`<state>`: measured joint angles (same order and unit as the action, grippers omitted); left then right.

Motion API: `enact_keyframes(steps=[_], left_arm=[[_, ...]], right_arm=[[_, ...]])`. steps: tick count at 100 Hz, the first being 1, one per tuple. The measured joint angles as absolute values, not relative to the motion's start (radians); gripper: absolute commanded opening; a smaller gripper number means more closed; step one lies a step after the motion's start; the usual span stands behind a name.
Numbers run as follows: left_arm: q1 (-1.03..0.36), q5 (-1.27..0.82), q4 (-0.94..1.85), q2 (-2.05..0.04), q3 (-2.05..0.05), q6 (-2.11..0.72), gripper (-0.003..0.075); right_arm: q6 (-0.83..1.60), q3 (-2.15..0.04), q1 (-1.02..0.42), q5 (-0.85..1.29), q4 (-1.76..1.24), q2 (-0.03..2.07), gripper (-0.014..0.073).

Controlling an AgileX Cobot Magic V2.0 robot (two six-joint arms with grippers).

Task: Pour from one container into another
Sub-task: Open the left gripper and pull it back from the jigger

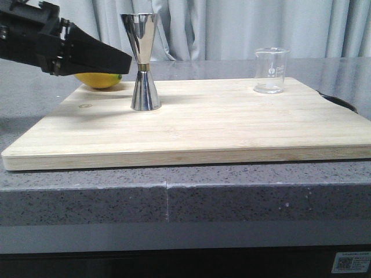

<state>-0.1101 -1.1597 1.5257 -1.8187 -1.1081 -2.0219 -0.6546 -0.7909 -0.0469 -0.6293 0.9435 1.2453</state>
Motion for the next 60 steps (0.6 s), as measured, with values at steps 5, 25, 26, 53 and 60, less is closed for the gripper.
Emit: enact_keyframes(steps=[5, 25, 26, 53, 60], left_arm=[[-0.104, -1.16, 1.515, -1.807, -1.108, -2.011, 0.0496], [-0.056, -1.164, 1.471, -1.759, -1.108, -1.974, 0.0496], [-0.054, -1.164, 1.471, -1.757, -1.108, -1.971, 0.0496], [0.038, -1.171, 1.45, -1.656, -1.108, -1.856, 0.0496], [0.061, -1.173, 1.45, -1.623, -1.108, -1.851, 0.0496]], right_arm=[[-0.655, -0.791, -0.047, -0.629, 0.943, 1.245, 0.0448], [-0.655, -0.791, -0.047, -0.629, 0.943, 1.245, 0.0448], [-0.655, -0.791, -0.047, -0.629, 0.943, 1.245, 0.0448], [-0.655, -0.791, -0.047, -0.575, 0.943, 1.225, 0.0448], [-0.655, -0.791, -0.047, -0.552, 0.943, 1.207, 0.0448]])
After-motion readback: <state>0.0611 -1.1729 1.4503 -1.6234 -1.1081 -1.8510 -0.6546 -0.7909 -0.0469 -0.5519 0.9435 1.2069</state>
